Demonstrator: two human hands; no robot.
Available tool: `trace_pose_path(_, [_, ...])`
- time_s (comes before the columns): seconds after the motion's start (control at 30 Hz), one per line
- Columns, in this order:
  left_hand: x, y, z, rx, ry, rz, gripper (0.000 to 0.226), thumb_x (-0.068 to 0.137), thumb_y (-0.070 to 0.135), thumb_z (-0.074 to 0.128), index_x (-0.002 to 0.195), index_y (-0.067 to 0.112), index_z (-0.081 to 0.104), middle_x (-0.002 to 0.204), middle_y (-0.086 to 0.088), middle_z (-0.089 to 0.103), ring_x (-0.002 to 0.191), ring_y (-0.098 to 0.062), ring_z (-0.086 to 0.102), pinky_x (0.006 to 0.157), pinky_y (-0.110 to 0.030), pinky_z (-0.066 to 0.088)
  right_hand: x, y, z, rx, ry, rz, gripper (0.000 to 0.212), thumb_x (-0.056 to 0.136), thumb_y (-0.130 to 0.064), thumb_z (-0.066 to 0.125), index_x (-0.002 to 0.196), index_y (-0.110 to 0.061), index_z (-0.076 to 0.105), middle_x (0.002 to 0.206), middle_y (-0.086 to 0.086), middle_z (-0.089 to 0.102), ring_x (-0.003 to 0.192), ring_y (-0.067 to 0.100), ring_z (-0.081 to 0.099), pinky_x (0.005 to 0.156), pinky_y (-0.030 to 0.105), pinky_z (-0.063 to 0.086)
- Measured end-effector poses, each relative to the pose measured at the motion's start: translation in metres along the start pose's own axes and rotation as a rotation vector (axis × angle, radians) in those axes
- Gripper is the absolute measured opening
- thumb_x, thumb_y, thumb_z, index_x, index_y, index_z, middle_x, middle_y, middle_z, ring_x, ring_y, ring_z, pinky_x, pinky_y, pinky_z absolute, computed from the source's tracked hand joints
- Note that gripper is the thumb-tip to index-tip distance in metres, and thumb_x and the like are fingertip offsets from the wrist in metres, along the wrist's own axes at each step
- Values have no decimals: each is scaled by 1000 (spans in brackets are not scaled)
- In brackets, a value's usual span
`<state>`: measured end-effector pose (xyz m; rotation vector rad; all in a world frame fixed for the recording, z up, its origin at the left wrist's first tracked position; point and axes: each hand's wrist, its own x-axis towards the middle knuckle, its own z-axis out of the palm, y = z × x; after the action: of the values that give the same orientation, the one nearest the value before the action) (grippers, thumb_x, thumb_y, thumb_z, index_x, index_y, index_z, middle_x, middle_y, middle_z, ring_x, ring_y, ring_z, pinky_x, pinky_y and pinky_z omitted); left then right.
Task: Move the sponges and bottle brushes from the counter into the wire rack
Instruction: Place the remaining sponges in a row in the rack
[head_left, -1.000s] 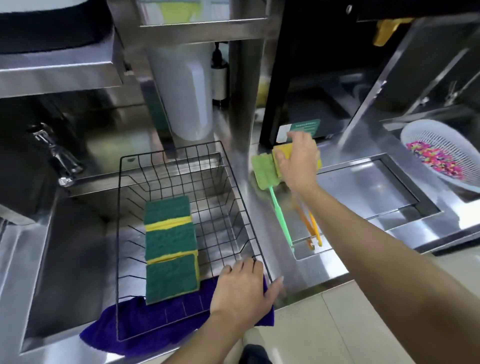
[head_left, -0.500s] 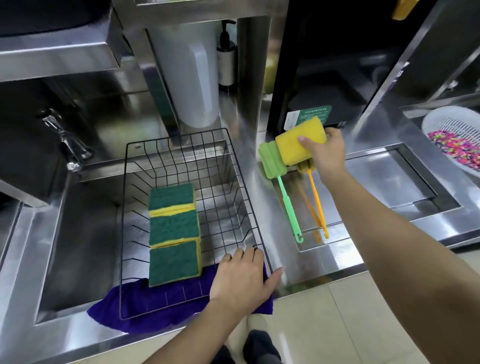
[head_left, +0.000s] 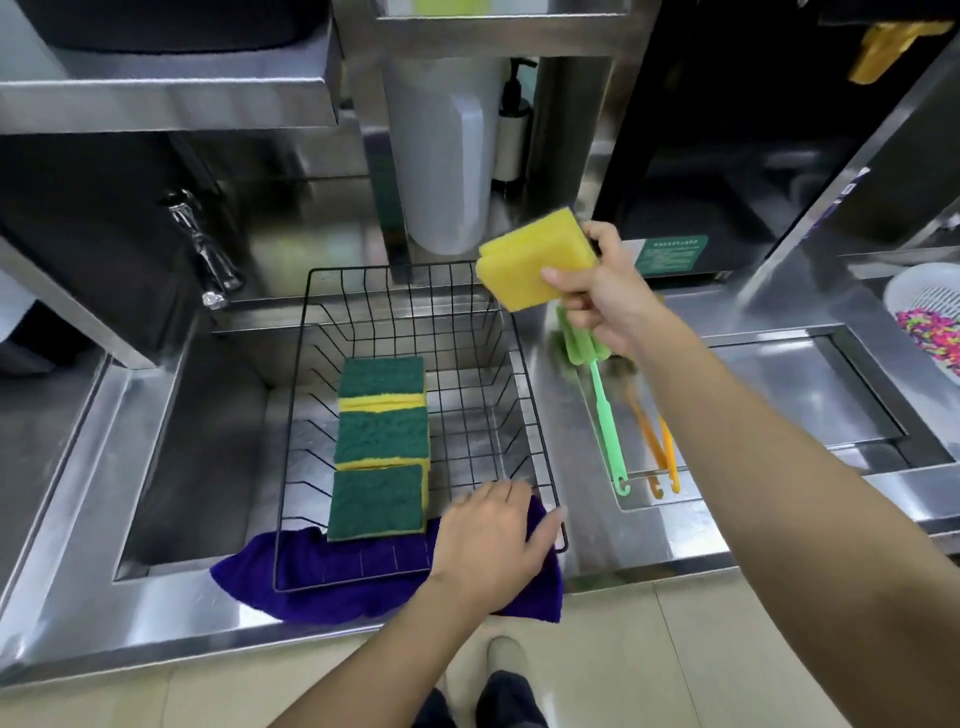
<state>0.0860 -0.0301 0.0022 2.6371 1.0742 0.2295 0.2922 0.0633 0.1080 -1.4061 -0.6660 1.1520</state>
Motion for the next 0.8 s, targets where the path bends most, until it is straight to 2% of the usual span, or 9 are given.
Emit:
trace_pose_path(0.1, [0, -19, -5, 38, 75, -48, 48, 88, 51, 35, 73, 14, 61, 65, -2, 63, 61, -23, 59, 56, -33, 48, 4, 6, 18, 50, -39, -16, 57, 76, 23, 50, 108, -23, 43, 95, 7, 47, 63, 18, 50, 39, 18, 39])
trace_pose_path(0.2, [-4, -42, -12, 110, 125, -75, 47, 87, 49, 36, 69, 12, 59, 62, -4, 61, 58, -24, 58, 55, -32, 48, 8, 11, 35, 167, -114, -37, 57, 74, 26, 46, 105, -22, 45, 103, 7, 46, 75, 19, 52, 52, 21, 43])
trace_pose_path(0.3, [-11, -56, -15, 151, 158, -88, 46, 87, 47, 38, 68, 11, 59, 63, -6, 61, 60, -26, 58, 56, -33, 47, 16, 12, 52, 355, -165, 12, 28, 78, -1, 58, 91, -24, 48, 95, 3, 51, 75, 16, 50, 59, 22, 36])
trace_pose_path(0.37, [-15, -60, -15, 153, 181, -114, 46, 87, 46, 38, 69, 10, 60, 63, -7, 61, 60, -27, 58, 55, -33, 47, 24, 16, 62, 301, -185, 38, 15, 83, -19, 60, 78, -25, 47, 88, -2, 50, 76, 14, 48, 62, 24, 34])
trace_pose_path(0.47, [-21, -63, -14, 135, 238, -147, 43, 87, 43, 40, 68, 9, 59, 60, -7, 59, 56, -27, 56, 53, -33, 46, 38, 27, 73, 115, -104, 68, 23, 83, -7, 63, 85, -25, 48, 95, -1, 51, 80, 15, 52, 69, 32, 43])
trace_pose_path(0.57, [-23, -65, -11, 130, 266, -132, 42, 88, 40, 40, 68, 9, 60, 59, -6, 58, 55, -26, 55, 51, -33, 45, 54, 39, 84, 249, 90, 93, 59, 72, 6, 68, 111, -21, 34, 115, 7, 47, 93, 17, 56, 90, 40, 50])
trace_pose_path(0.6, [-23, -65, -11, 131, 271, -129, 42, 88, 40, 40, 68, 9, 60, 59, -6, 58, 55, -26, 55, 50, -32, 45, 59, 42, 86, 297, 140, 102, 62, 71, 7, 69, 115, -16, 32, 118, 9, 48, 96, 18, 56, 90, 39, 52])
trace_pose_path(0.67, [-22, -65, -11, 128, 280, -123, 41, 87, 40, 40, 66, 10, 59, 59, -6, 57, 55, -26, 54, 50, -31, 44, 69, 48, 91, 265, 144, 127, 58, 70, 9, 68, 116, -7, 36, 114, 14, 54, 97, 23, 59, 70, 30, 57])
trace_pose_path(0.8, [-22, -65, -12, 116, 289, -142, 40, 88, 40, 42, 64, 11, 56, 58, -5, 56, 54, -25, 53, 50, -31, 43, 75, 58, 103, 9, -19, 148, 49, 69, 17, 58, 111, -6, 47, 92, 10, 58, 75, 19, 56, 35, 13, 40])
